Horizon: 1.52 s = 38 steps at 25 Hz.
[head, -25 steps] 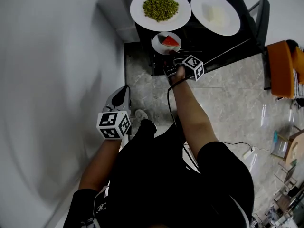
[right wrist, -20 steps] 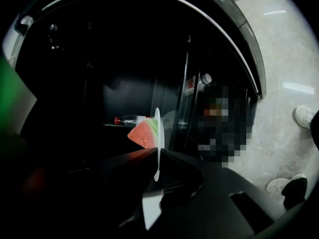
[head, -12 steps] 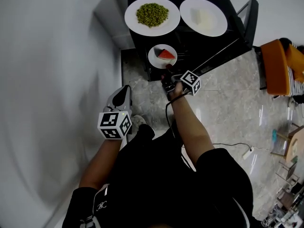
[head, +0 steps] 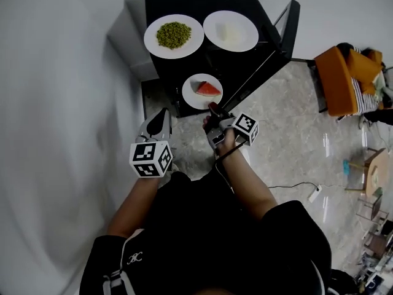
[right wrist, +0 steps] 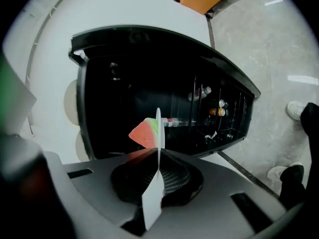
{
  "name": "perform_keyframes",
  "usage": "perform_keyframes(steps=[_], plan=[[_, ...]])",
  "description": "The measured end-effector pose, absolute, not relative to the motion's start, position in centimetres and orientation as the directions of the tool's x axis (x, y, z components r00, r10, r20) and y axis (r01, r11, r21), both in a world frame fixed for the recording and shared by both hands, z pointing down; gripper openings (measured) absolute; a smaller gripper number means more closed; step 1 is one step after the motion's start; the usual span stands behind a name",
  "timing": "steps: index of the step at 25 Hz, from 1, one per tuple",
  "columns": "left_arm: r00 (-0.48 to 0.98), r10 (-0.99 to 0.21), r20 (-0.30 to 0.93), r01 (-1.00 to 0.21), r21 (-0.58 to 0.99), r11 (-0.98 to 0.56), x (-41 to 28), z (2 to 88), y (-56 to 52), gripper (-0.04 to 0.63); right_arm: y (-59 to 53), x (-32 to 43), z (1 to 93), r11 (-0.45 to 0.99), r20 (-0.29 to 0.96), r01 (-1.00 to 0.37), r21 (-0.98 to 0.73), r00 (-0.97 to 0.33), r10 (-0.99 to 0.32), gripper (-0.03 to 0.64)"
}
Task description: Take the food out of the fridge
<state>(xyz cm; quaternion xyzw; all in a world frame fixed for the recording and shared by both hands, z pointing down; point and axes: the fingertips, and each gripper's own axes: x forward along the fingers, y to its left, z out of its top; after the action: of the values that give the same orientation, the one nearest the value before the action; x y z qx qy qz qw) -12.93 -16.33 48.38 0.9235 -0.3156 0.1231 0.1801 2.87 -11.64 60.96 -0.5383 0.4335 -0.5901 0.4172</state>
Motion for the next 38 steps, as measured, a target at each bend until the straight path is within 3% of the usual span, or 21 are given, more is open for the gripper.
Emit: perform_keyframes(steps=[10, 21, 30, 38], plan=[[0.818, -0.522, 0.241, -0.571, 0.231, -0.788, -7.1, 43.2, -15.4, 0.000, -4.8, 5.8, 50.7, -0.225, 0.226, 0.031, -0.974, 0.011, -0.974, 0.011], [0.849, -0.472, 0.237, -0.512, 0.151, -0.846, -1.6, 36.9, -13.8, 0.000, -1.2, 8.9, 41.7, -0.134, 0.138, 0.049, -0.990, 0.115, -0.984, 0.012], [0.873, -0.437, 0.217, -0.468, 0.117, -0.876, 1.2, 36.2, -13.3, 0.000, -1.1, 10.4, 37.5, -0.084, 0.075, -0.061, -0.995, 0.134, -0.988, 0.011], [0.868, -0.444, 0.224, -0.475, 0.112, -0.873, 1.4, 36.7, -13.5, 0.000, -1.2, 11.0, 37.4, -0.082, 0.071, -0.080, -0.993, 0.131, -0.989, 0.011]])
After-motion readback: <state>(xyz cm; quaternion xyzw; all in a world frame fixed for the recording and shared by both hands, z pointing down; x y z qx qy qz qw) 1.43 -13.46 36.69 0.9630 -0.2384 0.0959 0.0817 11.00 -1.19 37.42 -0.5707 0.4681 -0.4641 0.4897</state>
